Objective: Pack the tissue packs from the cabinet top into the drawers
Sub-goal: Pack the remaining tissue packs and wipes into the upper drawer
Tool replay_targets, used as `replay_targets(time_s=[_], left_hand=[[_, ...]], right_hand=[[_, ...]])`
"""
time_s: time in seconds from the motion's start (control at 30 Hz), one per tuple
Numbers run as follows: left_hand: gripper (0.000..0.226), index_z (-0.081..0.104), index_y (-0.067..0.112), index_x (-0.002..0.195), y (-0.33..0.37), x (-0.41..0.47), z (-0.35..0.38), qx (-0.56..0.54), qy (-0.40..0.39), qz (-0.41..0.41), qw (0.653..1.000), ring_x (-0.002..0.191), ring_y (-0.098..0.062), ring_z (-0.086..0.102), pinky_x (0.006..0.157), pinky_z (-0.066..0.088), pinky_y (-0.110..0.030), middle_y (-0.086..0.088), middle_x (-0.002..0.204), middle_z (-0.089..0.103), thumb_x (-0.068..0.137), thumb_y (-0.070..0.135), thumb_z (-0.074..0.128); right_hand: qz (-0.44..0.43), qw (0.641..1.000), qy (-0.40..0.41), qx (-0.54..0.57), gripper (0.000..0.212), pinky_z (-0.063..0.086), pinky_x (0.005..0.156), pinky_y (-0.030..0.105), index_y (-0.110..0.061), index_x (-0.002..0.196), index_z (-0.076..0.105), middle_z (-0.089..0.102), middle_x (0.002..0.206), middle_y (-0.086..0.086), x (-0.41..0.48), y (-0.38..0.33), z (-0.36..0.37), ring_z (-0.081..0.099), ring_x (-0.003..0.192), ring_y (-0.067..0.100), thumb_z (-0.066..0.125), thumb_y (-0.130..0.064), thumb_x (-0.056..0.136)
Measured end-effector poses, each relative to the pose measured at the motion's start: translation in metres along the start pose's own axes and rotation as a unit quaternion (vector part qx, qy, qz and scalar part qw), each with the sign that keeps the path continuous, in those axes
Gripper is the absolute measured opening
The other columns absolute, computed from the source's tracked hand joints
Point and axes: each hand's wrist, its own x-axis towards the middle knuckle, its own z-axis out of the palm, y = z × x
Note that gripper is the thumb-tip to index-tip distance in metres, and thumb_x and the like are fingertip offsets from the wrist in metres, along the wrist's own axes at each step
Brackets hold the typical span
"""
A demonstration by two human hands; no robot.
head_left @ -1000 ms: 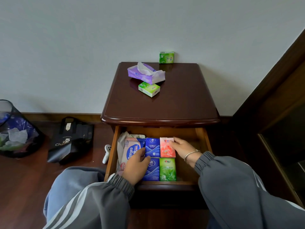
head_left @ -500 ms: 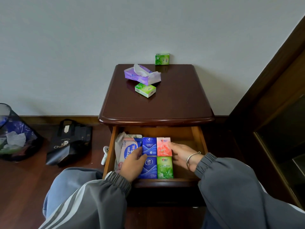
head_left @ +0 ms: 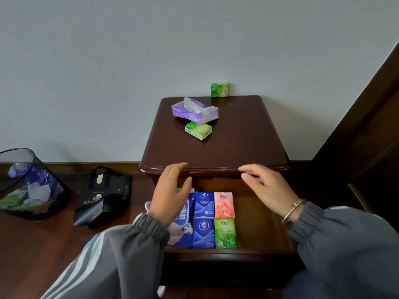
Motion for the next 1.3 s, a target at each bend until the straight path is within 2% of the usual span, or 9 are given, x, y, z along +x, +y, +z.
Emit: replay_targets(time_s=[0.07,0.13,0.3,0.53,0.67,0.8,0.97,1.13,1.3], left_hand=[[0.042,0.051,0.013,0.134,0.004,0.028,-0.004,0.061,-0.020,0.051,0.997,0.121,-0.012,0.047,0.101,0.035,-0.021,0.002,0.130,0.050,0.092,0.012,0.057],[0.048,0.048,0.012,0.137,0.007,0.060,-0.003,0.142,-0.046,0.097,0.984,0.125,-0.021,0.045,0.105,0.035,-0.029,-0.004,0.138,0.048,0.090,0.005,0.053],[0.071,0.035,0.022,0.147,0.006,0.138,0.005,0.358,-0.122,0.199,0.904,0.137,-0.028,0.033,0.103,0.035,-0.041,-0.005,0.153,0.032,0.081,0.000,0.050],[0.076,0.026,0.033,0.149,-0.014,0.213,0.023,0.469,-0.226,0.273,0.809,0.144,-0.027,0.018,0.108,0.031,-0.042,-0.003,0.160,0.012,0.083,0.017,0.059],[0.066,0.033,0.033,0.147,-0.028,0.238,0.026,0.410,-0.242,0.241,0.846,0.126,-0.025,0.038,0.102,0.040,-0.039,0.000,0.148,0.028,0.087,0.042,0.060],[0.068,0.046,0.030,0.134,-0.045,0.249,0.028,0.332,-0.211,0.176,0.902,0.114,-0.022,0.040,0.099,0.040,-0.041,0.003,0.129,0.037,0.077,0.061,0.064],[0.059,0.059,0.023,0.115,-0.064,0.241,0.048,0.144,-0.088,0.070,0.983,0.106,-0.018,0.042,0.094,0.038,-0.034,0.007,0.109,0.041,0.068,0.056,0.075],[0.053,0.056,0.021,0.110,-0.070,0.234,0.061,0.055,-0.027,0.063,0.996,0.104,-0.016,0.042,0.088,0.039,-0.028,0.006,0.110,0.044,0.070,0.048,0.078],[0.037,0.052,0.026,0.103,-0.070,0.232,0.058,-0.020,-0.003,0.036,0.999,0.101,-0.013,0.044,0.079,0.035,-0.016,0.010,0.105,0.052,0.079,0.041,0.073]], right_hand=[[-0.012,0.999,0.012,-0.036,0.021,0.046,0.093,0.022,-0.017,0.109,0.066,0.064,0.110,-0.005,0.020,0.001,-0.015,0.058,0.106,0.007,0.056,-0.018,0.091],[-0.018,0.997,0.011,-0.074,0.020,0.044,0.095,0.025,-0.017,0.107,0.067,0.063,0.111,-0.004,0.041,0.004,-0.024,0.056,0.107,0.009,0.056,-0.018,0.090],[-0.030,0.991,0.010,-0.133,0.020,0.033,0.085,0.015,-0.019,0.107,0.065,0.062,0.115,-0.004,0.095,0.012,-0.033,0.055,0.110,0.013,0.057,-0.019,0.089],[-0.033,0.988,0.026,-0.152,0.022,0.029,0.083,0.012,-0.017,0.107,0.065,0.063,0.114,0.000,0.176,0.022,-0.033,0.056,0.109,0.016,0.056,-0.015,0.088],[-0.041,0.991,0.047,-0.122,0.021,0.031,0.081,0.011,-0.018,0.101,0.067,0.064,0.107,-0.003,0.210,0.029,-0.026,0.056,0.099,0.012,0.055,-0.012,0.086],[-0.037,0.991,0.066,-0.113,0.020,0.032,0.077,0.015,-0.021,0.096,0.068,0.064,0.100,-0.007,0.235,0.043,-0.016,0.053,0.087,0.007,0.054,-0.012,0.085],[-0.047,0.980,0.135,-0.137,0.015,0.043,0.086,0.027,-0.016,0.094,0.068,0.067,0.100,0.003,0.279,0.053,-0.012,0.060,0.095,0.019,0.058,-0.013,0.082],[-0.044,0.964,0.169,-0.200,0.030,0.042,0.094,0.041,-0.010,0.114,0.056,0.057,0.118,0.012,0.347,0.055,-0.012,0.052,0.111,0.031,0.056,-0.019,0.085],[-0.019,0.956,0.093,-0.278,0.055,0.038,0.101,0.045,-0.015,0.136,0.040,0.041,0.140,0.009,0.396,0.055,-0.005,0.040,0.126,0.034,0.056,-0.022,0.084]])
